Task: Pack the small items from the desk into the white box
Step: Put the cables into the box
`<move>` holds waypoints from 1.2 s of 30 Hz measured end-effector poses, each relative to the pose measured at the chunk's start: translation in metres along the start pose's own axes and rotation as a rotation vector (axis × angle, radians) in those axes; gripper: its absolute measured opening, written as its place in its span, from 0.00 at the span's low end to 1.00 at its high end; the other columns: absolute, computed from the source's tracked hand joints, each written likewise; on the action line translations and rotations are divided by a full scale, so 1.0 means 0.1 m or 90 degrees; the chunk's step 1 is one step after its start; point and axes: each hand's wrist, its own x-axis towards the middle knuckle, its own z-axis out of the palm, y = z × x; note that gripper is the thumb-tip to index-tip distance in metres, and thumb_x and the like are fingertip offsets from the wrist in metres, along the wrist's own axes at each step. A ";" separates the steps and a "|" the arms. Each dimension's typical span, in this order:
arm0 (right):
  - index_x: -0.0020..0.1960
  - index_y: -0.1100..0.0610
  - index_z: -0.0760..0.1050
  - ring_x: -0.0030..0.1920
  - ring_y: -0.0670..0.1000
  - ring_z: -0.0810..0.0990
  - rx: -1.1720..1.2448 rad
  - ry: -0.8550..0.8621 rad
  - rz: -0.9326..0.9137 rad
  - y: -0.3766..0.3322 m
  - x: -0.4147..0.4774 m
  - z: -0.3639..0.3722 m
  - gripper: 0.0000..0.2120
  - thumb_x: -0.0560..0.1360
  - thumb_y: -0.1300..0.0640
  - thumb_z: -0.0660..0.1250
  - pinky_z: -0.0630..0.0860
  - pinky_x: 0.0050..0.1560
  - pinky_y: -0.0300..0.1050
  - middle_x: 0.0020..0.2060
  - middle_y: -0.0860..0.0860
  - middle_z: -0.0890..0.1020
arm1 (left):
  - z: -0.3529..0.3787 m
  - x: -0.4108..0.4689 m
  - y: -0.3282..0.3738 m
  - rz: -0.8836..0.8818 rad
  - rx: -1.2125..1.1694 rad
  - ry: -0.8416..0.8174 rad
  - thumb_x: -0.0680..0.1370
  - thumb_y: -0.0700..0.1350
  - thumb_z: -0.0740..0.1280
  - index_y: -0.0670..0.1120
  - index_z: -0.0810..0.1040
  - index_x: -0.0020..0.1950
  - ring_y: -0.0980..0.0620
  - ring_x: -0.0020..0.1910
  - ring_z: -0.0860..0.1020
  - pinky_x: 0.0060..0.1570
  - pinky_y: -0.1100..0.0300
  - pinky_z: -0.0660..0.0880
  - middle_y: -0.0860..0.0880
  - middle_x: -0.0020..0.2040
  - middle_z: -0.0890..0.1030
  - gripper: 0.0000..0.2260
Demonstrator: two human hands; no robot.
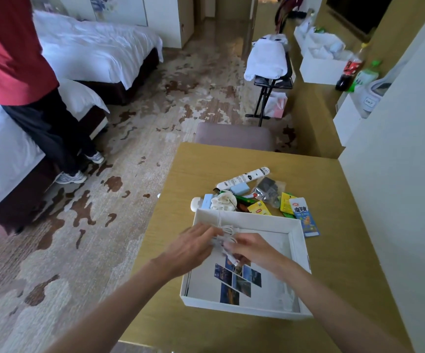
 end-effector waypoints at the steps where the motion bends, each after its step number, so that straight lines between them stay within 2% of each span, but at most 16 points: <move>1: 0.51 0.50 0.82 0.38 0.46 0.81 -0.032 0.003 -0.017 0.02 0.00 -0.02 0.12 0.73 0.44 0.71 0.78 0.40 0.38 0.38 0.49 0.84 | 0.02 0.03 0.02 0.004 0.022 -0.008 0.78 0.45 0.62 0.49 0.69 0.62 0.53 0.58 0.75 0.58 0.58 0.75 0.49 0.61 0.76 0.13; 3: 0.50 0.49 0.82 0.37 0.44 0.81 -0.085 0.020 -0.038 0.07 0.02 -0.03 0.06 0.74 0.51 0.72 0.76 0.39 0.36 0.39 0.49 0.85 | 0.06 0.06 0.04 -0.003 0.060 -0.035 0.78 0.46 0.62 0.49 0.67 0.63 0.53 0.61 0.73 0.62 0.56 0.72 0.50 0.62 0.75 0.15; 6: 0.43 0.43 0.80 0.32 0.38 0.77 -0.199 0.062 -0.078 0.20 0.08 0.03 0.04 0.74 0.52 0.70 0.71 0.34 0.33 0.32 0.40 0.82 | 0.12 0.04 0.04 -0.021 0.091 -0.089 0.76 0.48 0.64 0.49 0.66 0.65 0.53 0.62 0.71 0.66 0.55 0.68 0.51 0.62 0.75 0.18; 9: 0.44 0.48 0.81 0.31 0.38 0.75 -0.251 0.085 -0.057 0.41 0.18 0.08 0.02 0.74 0.52 0.70 0.69 0.35 0.36 0.32 0.42 0.80 | 0.12 -0.01 -0.01 -0.037 0.099 -0.105 0.75 0.52 0.63 0.50 0.68 0.64 0.53 0.63 0.69 0.67 0.56 0.63 0.52 0.62 0.74 0.18; 13: 0.49 0.53 0.82 0.37 0.45 0.79 -0.319 0.122 -0.040 0.58 0.30 0.18 0.07 0.74 0.51 0.70 0.69 0.34 0.31 0.40 0.48 0.84 | 0.09 -0.06 -0.05 -0.033 0.120 -0.061 0.73 0.52 0.65 0.48 0.75 0.57 0.50 0.60 0.73 0.63 0.56 0.68 0.51 0.56 0.77 0.15; 16: 0.51 0.52 0.81 0.43 0.50 0.80 -0.403 0.178 -0.086 0.61 0.34 0.24 0.11 0.75 0.46 0.67 0.73 0.41 0.39 0.47 0.49 0.83 | 0.10 -0.07 -0.06 -0.068 0.106 -0.034 0.73 0.49 0.65 0.48 0.76 0.56 0.51 0.60 0.72 0.62 0.58 0.68 0.52 0.56 0.77 0.13; 18: 0.54 0.51 0.79 0.47 0.51 0.79 -0.546 0.227 -0.118 0.63 0.35 0.27 0.16 0.76 0.41 0.63 0.74 0.44 0.43 0.50 0.48 0.78 | 0.08 -0.06 -0.06 -0.117 0.072 -0.002 0.74 0.47 0.65 0.48 0.75 0.55 0.53 0.61 0.71 0.60 0.60 0.69 0.53 0.56 0.76 0.10; 21: 0.51 0.52 0.79 0.46 0.51 0.80 -0.699 0.279 -0.196 0.64 0.37 0.29 0.18 0.77 0.39 0.61 0.75 0.42 0.45 0.48 0.48 0.80 | 0.03 -0.04 -0.06 -0.183 0.005 0.055 0.76 0.45 0.63 0.47 0.75 0.54 0.53 0.57 0.72 0.52 0.58 0.74 0.52 0.55 0.76 0.08; 25: 0.40 0.54 0.80 0.40 0.52 0.80 -0.812 0.343 -0.294 0.57 0.41 0.28 0.12 0.69 0.46 0.74 0.74 0.34 0.45 0.39 0.50 0.80 | -0.02 0.05 -0.10 -0.247 -0.030 0.072 0.77 0.44 0.62 0.46 0.74 0.55 0.52 0.56 0.73 0.44 0.56 0.76 0.51 0.56 0.76 0.08; 27: 0.40 0.55 0.78 0.38 0.52 0.79 -0.842 0.358 -0.317 0.55 0.44 0.27 0.12 0.68 0.47 0.75 0.72 0.33 0.45 0.37 0.51 0.79 | -0.01 0.08 -0.13 -0.265 -0.028 0.079 0.78 0.42 0.62 0.46 0.75 0.56 0.52 0.56 0.73 0.44 0.59 0.74 0.50 0.56 0.76 0.08; 31: 0.47 0.54 0.74 0.37 0.53 0.79 -0.866 0.366 -0.298 0.50 0.48 0.27 0.15 0.69 0.45 0.72 0.73 0.33 0.46 0.38 0.51 0.81 | -0.01 0.10 -0.21 -0.282 -0.041 0.078 0.77 0.39 0.61 0.45 0.75 0.56 0.50 0.55 0.74 0.45 0.57 0.74 0.49 0.55 0.77 0.09; 36: 0.46 0.56 0.78 0.40 0.55 0.80 -0.873 0.363 -0.251 0.43 0.53 0.19 0.16 0.71 0.43 0.68 0.75 0.37 0.48 0.41 0.53 0.82 | -0.03 0.25 -0.32 -0.253 -0.065 0.103 0.77 0.40 0.60 0.45 0.75 0.52 0.50 0.50 0.76 0.38 0.54 0.75 0.50 0.50 0.79 0.06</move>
